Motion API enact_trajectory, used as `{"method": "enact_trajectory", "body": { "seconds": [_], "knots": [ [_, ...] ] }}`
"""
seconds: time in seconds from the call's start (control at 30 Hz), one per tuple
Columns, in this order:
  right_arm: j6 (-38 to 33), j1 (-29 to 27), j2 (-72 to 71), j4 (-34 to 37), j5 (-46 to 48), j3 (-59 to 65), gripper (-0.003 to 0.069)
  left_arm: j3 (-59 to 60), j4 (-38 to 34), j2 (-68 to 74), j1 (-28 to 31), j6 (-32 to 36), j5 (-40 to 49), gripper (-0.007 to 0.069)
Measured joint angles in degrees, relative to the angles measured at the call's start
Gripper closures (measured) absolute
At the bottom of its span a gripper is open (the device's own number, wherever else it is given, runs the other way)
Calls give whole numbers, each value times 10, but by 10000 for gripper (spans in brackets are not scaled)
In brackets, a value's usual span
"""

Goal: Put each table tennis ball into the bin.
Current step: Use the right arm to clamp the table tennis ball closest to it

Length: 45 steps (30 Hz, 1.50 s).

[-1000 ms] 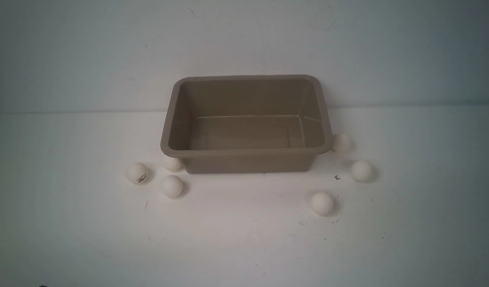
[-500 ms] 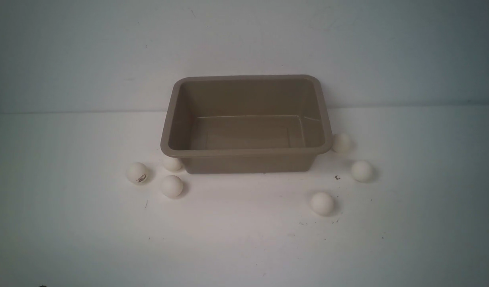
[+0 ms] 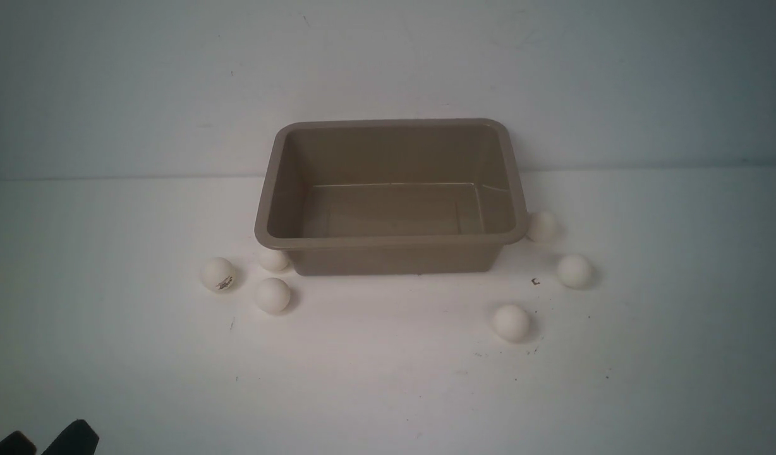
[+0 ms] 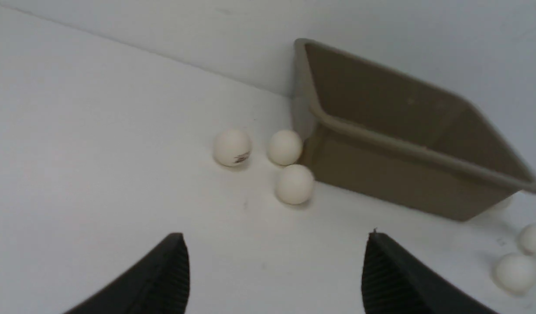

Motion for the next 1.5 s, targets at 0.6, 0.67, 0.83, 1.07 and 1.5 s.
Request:
{"method": "enact_trajectory", "body": {
  "seconds": [0.6, 0.67, 0.83, 1.07, 1.5],
  "knots": [
    [-12, 0, 0, -1, 8, 0, 270, 0, -285, 0, 0, 0, -28, 146],
    [-13, 0, 0, -1, 8, 0, 270, 0, -286, 0, 0, 0, -28, 146],
    [-24, 0, 0, -1, 8, 0, 270, 0, -286, 0, 0, 0, -28, 146],
    [-27, 0, 0, -2, 20, 0, 270, 0, -291, 0, 0, 64, -28, 146],
    [-46, 0, 12, -1, 84, 0, 270, -81, -337, 0, 0, 363, 72, 146]
  ]
}}
